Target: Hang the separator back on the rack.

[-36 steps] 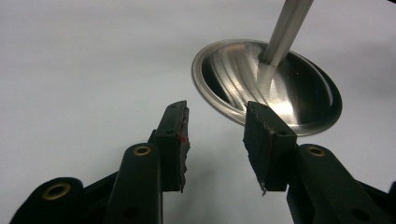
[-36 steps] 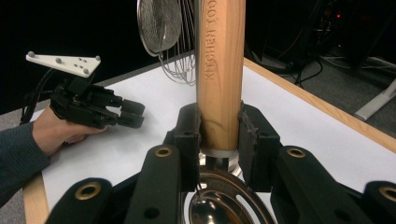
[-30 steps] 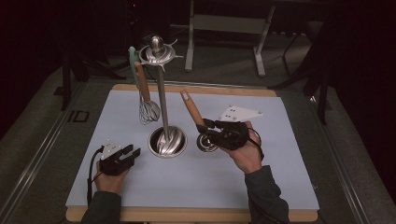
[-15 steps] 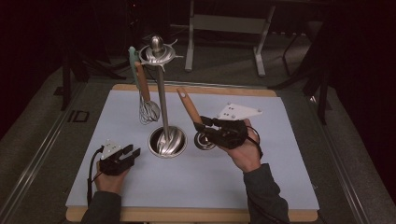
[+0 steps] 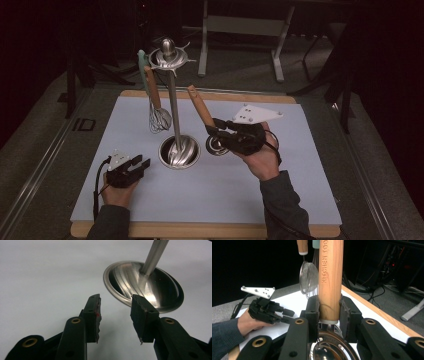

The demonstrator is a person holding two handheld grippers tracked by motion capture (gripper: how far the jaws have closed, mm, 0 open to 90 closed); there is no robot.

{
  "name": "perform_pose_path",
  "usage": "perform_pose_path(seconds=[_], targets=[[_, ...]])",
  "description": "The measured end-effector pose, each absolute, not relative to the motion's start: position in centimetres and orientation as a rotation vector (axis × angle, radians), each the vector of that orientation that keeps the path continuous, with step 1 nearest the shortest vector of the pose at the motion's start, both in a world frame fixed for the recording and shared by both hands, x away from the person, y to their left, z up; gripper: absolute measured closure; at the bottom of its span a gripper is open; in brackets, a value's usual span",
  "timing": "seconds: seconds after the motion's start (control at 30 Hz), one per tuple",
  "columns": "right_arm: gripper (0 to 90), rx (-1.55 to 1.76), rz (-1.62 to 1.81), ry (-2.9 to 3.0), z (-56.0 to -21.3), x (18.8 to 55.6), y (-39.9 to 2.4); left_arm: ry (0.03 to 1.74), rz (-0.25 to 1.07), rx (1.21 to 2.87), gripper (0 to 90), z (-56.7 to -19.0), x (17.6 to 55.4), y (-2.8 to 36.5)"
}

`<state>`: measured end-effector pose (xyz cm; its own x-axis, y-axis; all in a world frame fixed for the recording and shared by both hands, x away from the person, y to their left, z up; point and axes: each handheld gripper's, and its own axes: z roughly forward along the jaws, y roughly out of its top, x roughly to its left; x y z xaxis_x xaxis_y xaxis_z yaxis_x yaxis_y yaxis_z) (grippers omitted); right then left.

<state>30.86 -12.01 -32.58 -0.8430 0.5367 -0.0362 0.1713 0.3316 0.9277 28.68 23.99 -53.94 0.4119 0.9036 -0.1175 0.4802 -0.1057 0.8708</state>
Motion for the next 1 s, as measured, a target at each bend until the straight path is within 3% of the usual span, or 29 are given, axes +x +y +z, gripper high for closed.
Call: perform_pose_path(seconds=[1.0], targets=[[71.1,0.539,1.612,2.204,-29.3,30.2,-10.4,1.210,0.571,1.742,59.7,-53.9,28.7,24.0]])
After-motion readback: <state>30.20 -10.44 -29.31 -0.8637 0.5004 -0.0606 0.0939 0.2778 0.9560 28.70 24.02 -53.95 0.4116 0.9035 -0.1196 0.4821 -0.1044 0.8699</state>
